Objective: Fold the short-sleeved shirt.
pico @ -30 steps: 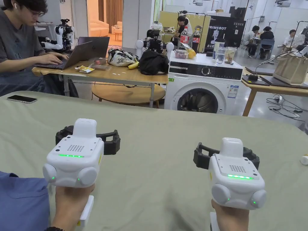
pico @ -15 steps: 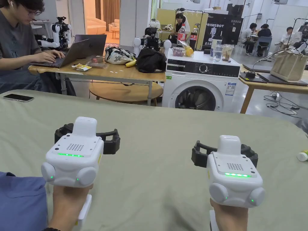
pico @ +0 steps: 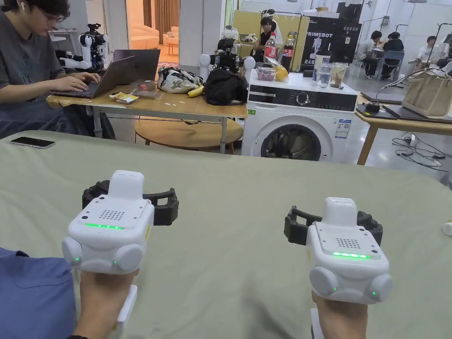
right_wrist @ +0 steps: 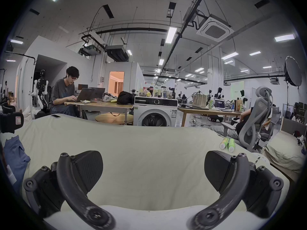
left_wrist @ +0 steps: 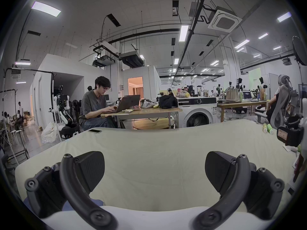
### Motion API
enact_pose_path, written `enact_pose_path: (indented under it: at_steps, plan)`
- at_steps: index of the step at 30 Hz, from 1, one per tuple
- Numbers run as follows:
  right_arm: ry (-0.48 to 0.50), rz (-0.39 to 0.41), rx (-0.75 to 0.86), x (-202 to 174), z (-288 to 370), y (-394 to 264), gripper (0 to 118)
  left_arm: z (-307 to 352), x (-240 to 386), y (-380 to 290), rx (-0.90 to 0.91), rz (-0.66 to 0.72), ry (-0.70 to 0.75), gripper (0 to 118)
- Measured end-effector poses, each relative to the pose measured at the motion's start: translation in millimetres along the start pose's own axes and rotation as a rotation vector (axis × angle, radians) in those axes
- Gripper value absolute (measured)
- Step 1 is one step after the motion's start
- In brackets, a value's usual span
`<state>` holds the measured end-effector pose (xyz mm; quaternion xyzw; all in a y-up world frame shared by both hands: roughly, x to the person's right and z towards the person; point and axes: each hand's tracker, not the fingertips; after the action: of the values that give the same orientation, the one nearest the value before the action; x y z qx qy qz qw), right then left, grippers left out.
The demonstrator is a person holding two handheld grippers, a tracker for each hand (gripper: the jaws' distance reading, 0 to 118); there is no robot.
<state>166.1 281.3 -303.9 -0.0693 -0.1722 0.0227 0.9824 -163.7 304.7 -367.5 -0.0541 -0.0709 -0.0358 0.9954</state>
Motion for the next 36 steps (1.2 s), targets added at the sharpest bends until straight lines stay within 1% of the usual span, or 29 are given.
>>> enact_pose_path:
  at_steps: [13, 22, 32, 33, 34, 35, 36]
  plan:
    - [-0.006, 0.021, 0.014, -4, 4, 1, 118, 5, 0, 0, 0.012, -0.019, 0.004, 117]
    - [-0.008, 0.01, -0.002, -1, 7, -1, 118, 9, -2, -5, -0.001, 0.002, 0.01, 118]
    - [-0.014, 0.017, 0.018, -4, 13, 2, 118, 12, -3, -4, 0.0, 0.022, 0.007, 116]
    - [-0.017, 0.017, 0.02, -4, 13, 2, 115, 13, -3, -4, 0.005, 0.024, 0.008, 114]
    - [-0.019, 0.018, 0.022, -5, 13, 2, 106, 14, -3, -4, 0.012, 0.024, 0.009, 107]
    - [-0.019, 0.019, 0.026, -5, 14, 1, 92, 14, -3, -4, 0.013, 0.021, 0.012, 99]
    - [-0.016, 0.018, 0.033, -5, 15, 1, 71, 14, -2, -4, 0.012, 0.017, 0.016, 88]
